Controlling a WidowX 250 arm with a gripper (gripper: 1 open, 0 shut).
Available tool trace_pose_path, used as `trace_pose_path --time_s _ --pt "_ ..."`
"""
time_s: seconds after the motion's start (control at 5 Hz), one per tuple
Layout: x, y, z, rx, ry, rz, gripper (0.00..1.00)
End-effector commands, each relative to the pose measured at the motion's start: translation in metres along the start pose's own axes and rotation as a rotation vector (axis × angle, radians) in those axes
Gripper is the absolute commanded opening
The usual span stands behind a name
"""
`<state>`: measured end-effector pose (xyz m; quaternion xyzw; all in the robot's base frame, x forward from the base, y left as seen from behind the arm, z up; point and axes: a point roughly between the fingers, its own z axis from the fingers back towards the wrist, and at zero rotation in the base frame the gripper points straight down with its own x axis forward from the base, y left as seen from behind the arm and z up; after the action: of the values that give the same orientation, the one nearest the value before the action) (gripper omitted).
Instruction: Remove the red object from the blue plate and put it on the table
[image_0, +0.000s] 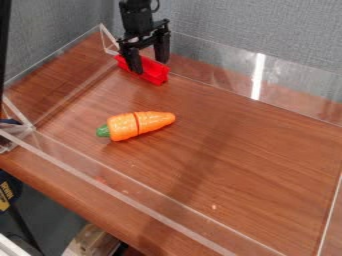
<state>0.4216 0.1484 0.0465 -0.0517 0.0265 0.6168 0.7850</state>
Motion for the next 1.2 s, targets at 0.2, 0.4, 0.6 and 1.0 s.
trace_pose_path --time_s 0.2,0.4,0.6,1.0 --pt "-0.006 -0.021 0.016 -0.061 -0.054 0.120 0.00" --pt "-0.004 -0.023 0.016 -0.068 -0.057 0.180 0.00" --pt "-0.007 -0.017 0.031 -0.074 -0.059 0.233 0.00" --pt "-0.018 -0.005 0.061 -0.094 -0.034 0.341 0.00"
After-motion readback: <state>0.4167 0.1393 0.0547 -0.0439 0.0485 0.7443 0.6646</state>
